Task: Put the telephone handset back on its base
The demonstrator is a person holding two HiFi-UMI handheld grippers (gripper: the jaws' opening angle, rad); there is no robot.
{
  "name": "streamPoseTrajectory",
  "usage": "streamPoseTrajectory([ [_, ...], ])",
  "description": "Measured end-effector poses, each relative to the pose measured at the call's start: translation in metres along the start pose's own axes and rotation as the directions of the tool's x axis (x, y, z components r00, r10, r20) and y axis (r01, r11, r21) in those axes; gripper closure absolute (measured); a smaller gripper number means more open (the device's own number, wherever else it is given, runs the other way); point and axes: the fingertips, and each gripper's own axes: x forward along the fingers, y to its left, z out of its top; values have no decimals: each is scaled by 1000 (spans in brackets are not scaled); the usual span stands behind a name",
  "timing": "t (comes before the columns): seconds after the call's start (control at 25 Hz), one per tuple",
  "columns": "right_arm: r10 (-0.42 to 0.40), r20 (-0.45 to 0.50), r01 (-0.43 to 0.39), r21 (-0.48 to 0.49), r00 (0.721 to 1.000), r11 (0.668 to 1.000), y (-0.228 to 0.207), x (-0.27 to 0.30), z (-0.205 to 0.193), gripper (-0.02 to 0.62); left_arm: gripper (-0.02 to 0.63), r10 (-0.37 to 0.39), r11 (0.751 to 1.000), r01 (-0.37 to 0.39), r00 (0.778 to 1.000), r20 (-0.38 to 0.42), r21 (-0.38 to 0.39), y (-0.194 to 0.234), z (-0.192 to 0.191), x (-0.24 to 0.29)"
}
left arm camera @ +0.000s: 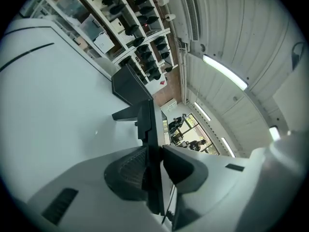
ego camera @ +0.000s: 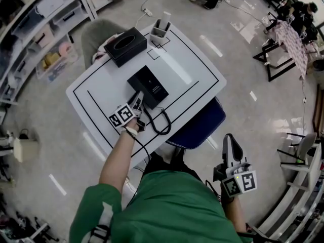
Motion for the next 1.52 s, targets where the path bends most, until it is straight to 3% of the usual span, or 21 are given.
streamPoseTrajectory([
  [0.08, -14, -20, 14, -14, 1000, 1000, -6, -4, -6, 573, 469, -9, 999, 9, 1000, -3, -36, 5, -2, -1],
  [0.36, -2, -30, 1, -31, 1000, 1000, -5, -8, -9, 573, 445, 17, 995, -19, 1000, -23, -98, 8, -7, -10],
  [0.6, 46, -26, -47, -33, 999, 998, -3, -1, -6, 572, 442, -13, 992, 16, 999, 30, -124, -13, 0, -40],
  [0.68, 76, -22, -77, -36, 997, 996, 1, 3, -3, 574, 442, -32, 995, 37, 998, 52, -97, -30, 8, -55],
  [0.84, 173, -6, -173, -48, 985, 984, 10, 17, 2, 572, 443, -83, 996, 80, 990, 114, 32, -83, 28, -91],
  [1.04, 316, 6, -315, -66, 949, 947, 25, 35, 13, 574, 445, -127, 976, 82, 967, 222, 201, -154, 49, -146],
  [1.16, 388, 23, -385, -84, 921, 919, 29, 39, 24, 573, 445, -114, 947, 19, 953, 281, 319, -189, 53, -177],
  [1.32, 464, 48, -459, -92, 884, 884, 29, 37, 40, 572, 454, -52, 858, -140, 933, 355, 494, -235, 51, -217],
  [1.52, 540, 85, -526, -138, 838, 839, 30, 30, 61, 572, 483, -62, 761, -255, 886, 459, 597, -302, 41, -264],
])
